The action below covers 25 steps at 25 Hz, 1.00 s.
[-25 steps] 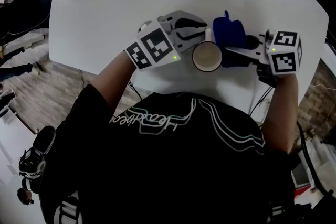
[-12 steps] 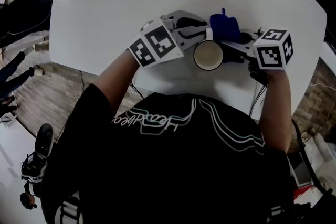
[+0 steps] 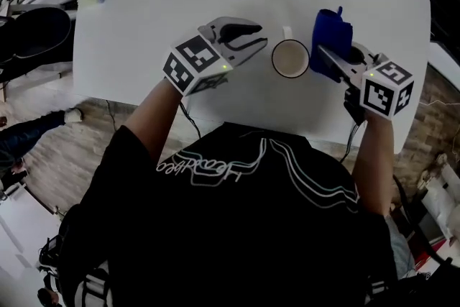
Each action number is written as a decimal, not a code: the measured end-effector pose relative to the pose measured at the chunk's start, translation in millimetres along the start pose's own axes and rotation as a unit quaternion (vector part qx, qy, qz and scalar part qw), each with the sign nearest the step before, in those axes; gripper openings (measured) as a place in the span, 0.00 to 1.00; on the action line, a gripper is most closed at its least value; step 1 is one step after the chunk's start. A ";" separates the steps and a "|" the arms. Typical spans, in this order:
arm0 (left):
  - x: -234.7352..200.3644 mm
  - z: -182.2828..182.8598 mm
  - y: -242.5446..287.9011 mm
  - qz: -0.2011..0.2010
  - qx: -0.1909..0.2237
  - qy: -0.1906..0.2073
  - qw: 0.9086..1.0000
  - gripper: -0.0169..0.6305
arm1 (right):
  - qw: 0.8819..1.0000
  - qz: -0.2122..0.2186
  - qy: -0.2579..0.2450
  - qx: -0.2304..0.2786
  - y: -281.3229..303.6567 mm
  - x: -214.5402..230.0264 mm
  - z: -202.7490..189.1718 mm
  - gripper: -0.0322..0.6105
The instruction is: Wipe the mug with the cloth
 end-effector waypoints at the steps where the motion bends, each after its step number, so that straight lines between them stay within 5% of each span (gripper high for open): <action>1: 5.2 2.2 -8.1 0.001 0.012 -0.010 1.000 0.17 | 1.000 -0.012 -0.007 0.018 -8.1 -10.0 -1.3 0.13; 4: 18.9 13.1 -35.4 -0.003 0.052 -0.049 0.997 0.17 | 0.997 -0.031 -0.020 0.062 -25.3 -47.0 -2.6 0.13; 10: 75.4 49.9 -82.4 -0.008 0.104 -0.051 0.993 0.08 | 0.985 -0.019 -0.019 0.173 -62.7 -130.7 -23.7 0.13; 16: 121.8 79.1 -123.8 -0.066 0.176 -0.068 0.980 0.04 | 0.975 0.009 -0.029 0.219 -73.5 -191.1 -57.4 0.13; 25: 136.8 58.7 -139.8 -0.075 0.174 -0.038 0.981 0.04 | 0.967 0.010 -0.039 0.253 -66.2 -210.9 -86.9 0.13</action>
Point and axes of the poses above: the fingertips, and each gripper's own axes: y forward along the fingers, x to its right, z out of its top, the point moved 8 cm from there along -y, backward along the fingers, and after that the axes turned 10 degrees about y, right-handed, at the moved point
